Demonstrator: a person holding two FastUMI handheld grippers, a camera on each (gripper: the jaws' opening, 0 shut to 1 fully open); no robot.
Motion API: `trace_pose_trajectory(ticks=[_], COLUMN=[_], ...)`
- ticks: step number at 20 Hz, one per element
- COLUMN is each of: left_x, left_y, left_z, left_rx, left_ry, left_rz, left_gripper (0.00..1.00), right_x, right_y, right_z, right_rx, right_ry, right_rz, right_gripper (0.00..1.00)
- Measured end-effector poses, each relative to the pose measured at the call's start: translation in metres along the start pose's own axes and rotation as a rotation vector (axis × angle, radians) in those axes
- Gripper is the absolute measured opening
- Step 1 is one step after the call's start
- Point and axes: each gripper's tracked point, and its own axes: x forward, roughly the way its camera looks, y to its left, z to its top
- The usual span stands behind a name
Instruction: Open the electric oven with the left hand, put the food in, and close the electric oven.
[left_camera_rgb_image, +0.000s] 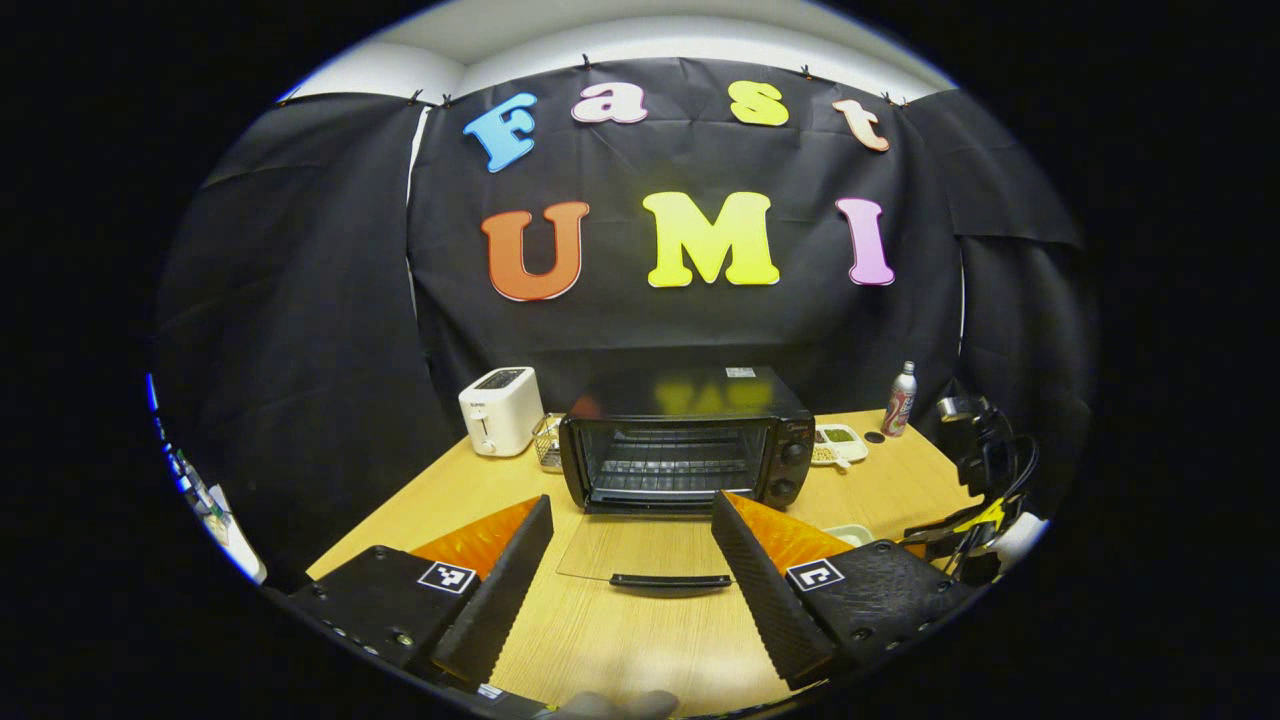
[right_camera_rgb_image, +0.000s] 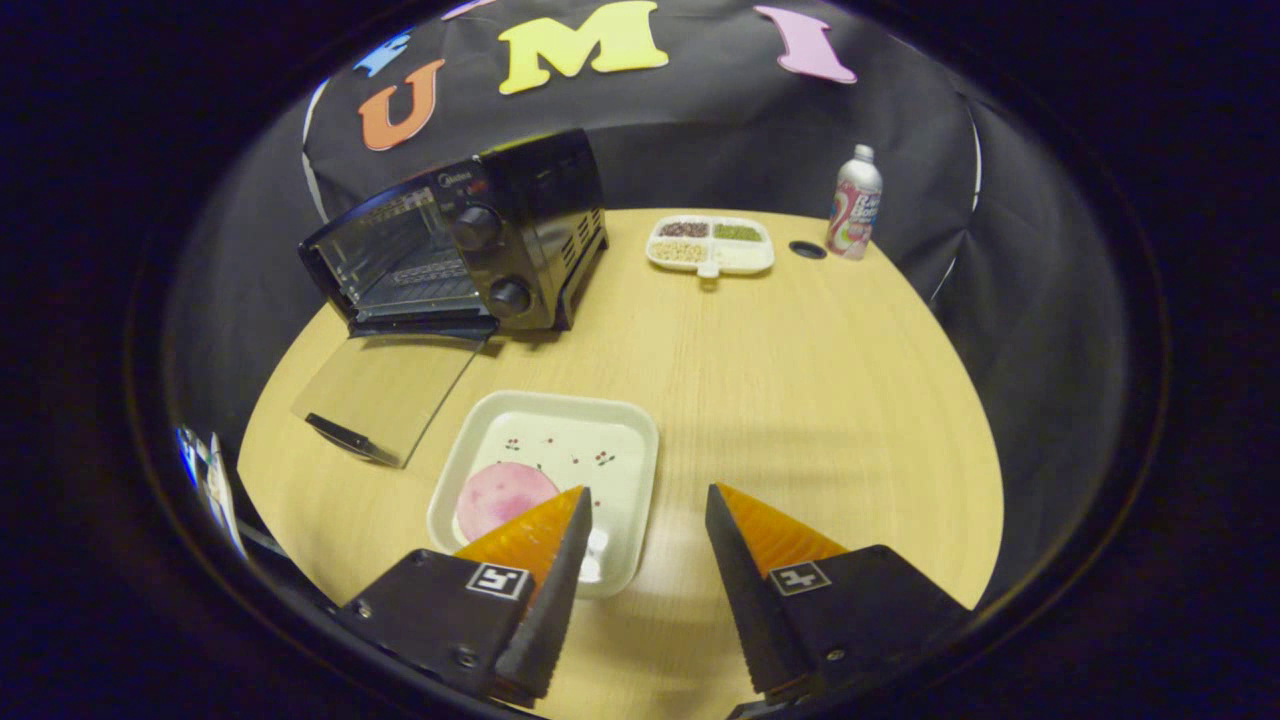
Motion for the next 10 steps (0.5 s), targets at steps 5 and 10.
trace_pose_trajectory(ticks=[5,10], left_x=[-0.015,-0.018], left_y=[0.004,0.007], left_z=[0.019,0.028], left_rx=[-0.029,-0.062], left_ry=[-0.004,-0.018], left_rz=[0.091,0.104], left_gripper=[0.97,0.97], right_x=[0.018,0.022], right_y=[0.002,0.003], right_z=[-0.009,-0.012], right_rx=[0.000,-0.036], right_ry=[0.125,0.298], right_rz=[0.033,-0.009], right_gripper=[0.47,0.27])
